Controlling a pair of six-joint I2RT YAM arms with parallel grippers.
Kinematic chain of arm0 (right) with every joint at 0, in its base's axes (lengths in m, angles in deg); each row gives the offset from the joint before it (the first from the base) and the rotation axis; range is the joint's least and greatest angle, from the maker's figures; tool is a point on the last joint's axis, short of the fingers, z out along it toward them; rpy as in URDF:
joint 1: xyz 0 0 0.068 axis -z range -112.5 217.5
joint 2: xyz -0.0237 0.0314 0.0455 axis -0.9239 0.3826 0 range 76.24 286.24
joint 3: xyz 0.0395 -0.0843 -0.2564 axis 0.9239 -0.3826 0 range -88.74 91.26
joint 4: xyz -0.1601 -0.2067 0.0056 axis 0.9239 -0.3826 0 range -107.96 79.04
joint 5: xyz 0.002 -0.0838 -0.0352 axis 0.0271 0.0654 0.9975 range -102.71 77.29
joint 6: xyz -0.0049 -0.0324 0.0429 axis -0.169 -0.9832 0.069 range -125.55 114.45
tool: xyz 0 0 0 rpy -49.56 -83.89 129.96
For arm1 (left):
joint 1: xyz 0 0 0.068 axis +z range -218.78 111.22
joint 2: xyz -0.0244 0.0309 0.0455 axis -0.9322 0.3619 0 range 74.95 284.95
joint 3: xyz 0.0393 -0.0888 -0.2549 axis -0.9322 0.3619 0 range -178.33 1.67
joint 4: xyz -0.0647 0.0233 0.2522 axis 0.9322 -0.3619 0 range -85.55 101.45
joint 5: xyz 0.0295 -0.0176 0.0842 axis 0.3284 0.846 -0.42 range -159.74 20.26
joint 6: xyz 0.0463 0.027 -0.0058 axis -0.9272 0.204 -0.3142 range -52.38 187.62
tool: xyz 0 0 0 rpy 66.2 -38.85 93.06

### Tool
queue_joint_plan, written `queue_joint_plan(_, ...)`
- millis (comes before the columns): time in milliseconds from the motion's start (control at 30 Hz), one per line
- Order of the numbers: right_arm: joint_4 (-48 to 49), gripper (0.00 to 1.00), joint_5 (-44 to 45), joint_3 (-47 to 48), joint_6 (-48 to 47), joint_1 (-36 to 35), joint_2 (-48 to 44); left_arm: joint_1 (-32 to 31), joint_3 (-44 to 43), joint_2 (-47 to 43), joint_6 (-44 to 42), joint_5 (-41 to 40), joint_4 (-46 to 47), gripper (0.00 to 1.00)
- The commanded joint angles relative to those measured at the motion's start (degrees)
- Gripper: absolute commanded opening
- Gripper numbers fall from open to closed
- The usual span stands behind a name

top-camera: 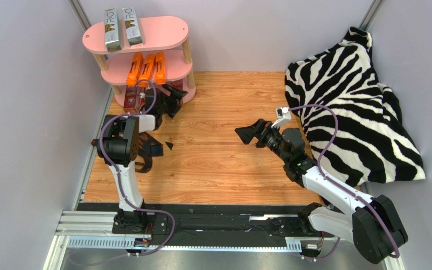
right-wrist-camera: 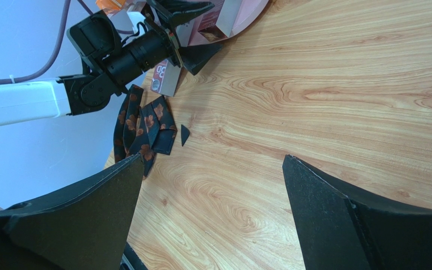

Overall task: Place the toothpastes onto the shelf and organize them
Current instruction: Place the toothpaste on the shelf.

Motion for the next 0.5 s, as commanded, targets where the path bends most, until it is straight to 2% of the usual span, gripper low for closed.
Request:
queue_joint_plan(0,2.91,1.0,-0.2,-0.41,0.02,0.34,0.05,-0.22,4.1,-4.18,-3.33,-0.96,2.63,0.99)
queue_joint_plan(267,3.43,1.0,-0.56,-0.58,0.37,0.34,0.67,-0.57,14.73,-10.33,-6.33,2.2,16.24,0.99)
queue_joint_plan(467,3.52,1.0,-0.73,-0.58,0.55,0.34,1.11,-0.48,25.89,-20.61,-8.16,0.98,18.64,0.99)
